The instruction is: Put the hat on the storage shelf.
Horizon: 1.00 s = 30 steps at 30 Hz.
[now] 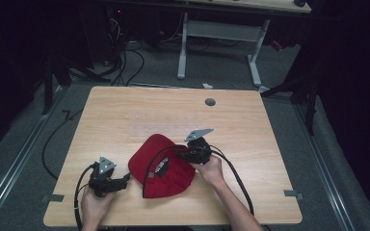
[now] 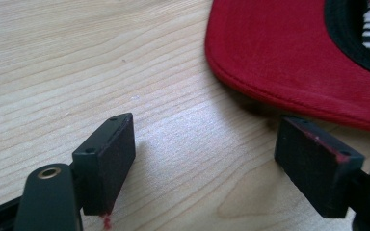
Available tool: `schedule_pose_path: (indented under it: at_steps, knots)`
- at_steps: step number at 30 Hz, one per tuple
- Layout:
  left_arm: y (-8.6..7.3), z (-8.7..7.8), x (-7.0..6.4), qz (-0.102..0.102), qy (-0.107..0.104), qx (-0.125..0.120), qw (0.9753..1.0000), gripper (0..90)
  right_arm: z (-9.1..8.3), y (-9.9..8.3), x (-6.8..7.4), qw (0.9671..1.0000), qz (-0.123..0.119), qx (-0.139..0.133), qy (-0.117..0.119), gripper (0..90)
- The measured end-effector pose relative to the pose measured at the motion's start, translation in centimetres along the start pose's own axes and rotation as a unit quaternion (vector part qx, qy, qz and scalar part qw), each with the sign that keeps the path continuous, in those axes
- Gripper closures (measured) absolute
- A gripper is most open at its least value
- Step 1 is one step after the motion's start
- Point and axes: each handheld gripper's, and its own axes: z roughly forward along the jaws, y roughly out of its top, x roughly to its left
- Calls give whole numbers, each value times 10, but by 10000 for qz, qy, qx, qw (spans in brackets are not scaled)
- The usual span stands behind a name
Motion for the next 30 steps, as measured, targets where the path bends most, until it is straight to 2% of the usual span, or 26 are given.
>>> schedule_pose_path:
  at_steps: [4,5,7,18,22,27,29,30]
  knots:
    - [0,-1,0,30,-51,20,10000,245,-11,0,0,9999,103,-91,94,848]
    - [0,-1,-1,33,-58,20,10000,245,-19,-2,-3,9992,294,-197,207,849]
    - [0,-1,-1,33,-59,22,10000,245,-26,-5,-5,9984,422,-268,265,849]
    - [-2,-2,-4,69,-135,75,9999,224,-59,-5,-7,9966,665,-465,166,851]
    - [-5,-2,-10,176,-141,25,9997,232,-70,-6,-5,9953,763,-563,186,851]
    - [-9,-1,-27,368,-315,71,9988,243,-77,-6,-4,9942,855,-618,191,850]
    - [-7,0,-34,356,-434,34,9984,250,-79,-5,-3,9939,880,-644,189,850]
    - [-6,0,-38,250,-530,16,9983,255,-81,-5,-3,9937,885,-663,191,851]
